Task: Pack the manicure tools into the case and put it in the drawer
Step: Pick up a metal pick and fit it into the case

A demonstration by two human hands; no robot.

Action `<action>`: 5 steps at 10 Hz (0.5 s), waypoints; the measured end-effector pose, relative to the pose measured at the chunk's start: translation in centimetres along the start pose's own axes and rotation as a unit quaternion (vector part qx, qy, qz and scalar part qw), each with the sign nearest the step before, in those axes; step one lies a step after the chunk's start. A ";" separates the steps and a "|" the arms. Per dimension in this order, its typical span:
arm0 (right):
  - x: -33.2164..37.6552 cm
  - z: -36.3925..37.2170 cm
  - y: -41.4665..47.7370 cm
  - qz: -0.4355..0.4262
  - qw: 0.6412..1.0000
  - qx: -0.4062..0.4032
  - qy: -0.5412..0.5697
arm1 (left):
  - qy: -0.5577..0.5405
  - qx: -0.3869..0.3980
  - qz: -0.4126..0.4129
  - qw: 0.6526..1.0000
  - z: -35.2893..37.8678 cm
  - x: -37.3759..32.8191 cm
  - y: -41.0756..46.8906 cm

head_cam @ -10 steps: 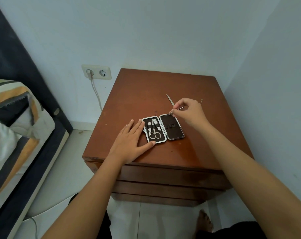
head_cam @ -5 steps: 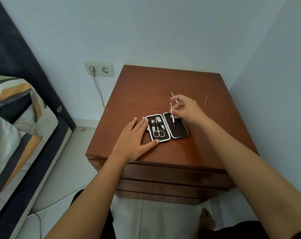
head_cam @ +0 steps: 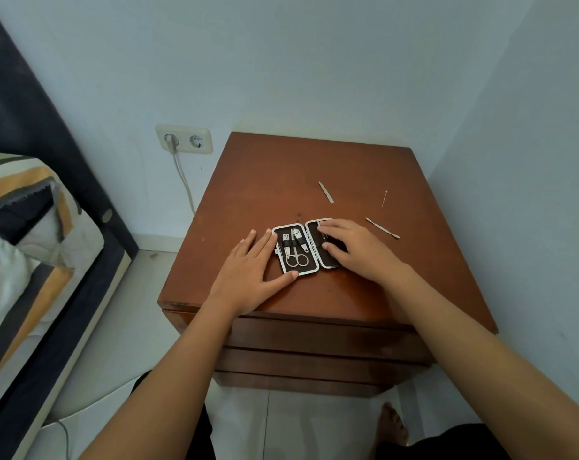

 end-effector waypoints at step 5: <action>0.4 0.3 -1.7 0.031 0.999 -0.025 0.032 | -0.005 -0.002 -0.001 1.000 -0.1 0.0 -0.1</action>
Point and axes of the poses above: each hand's wrist, its own y-axis towards the middle knuckle, its own z-axis out of the palm, x = y × z, the point moved 8 cm from there along y, towards the middle knuckle, and after that the axes turned 12 degrees about -y, right-handed, at the moved point
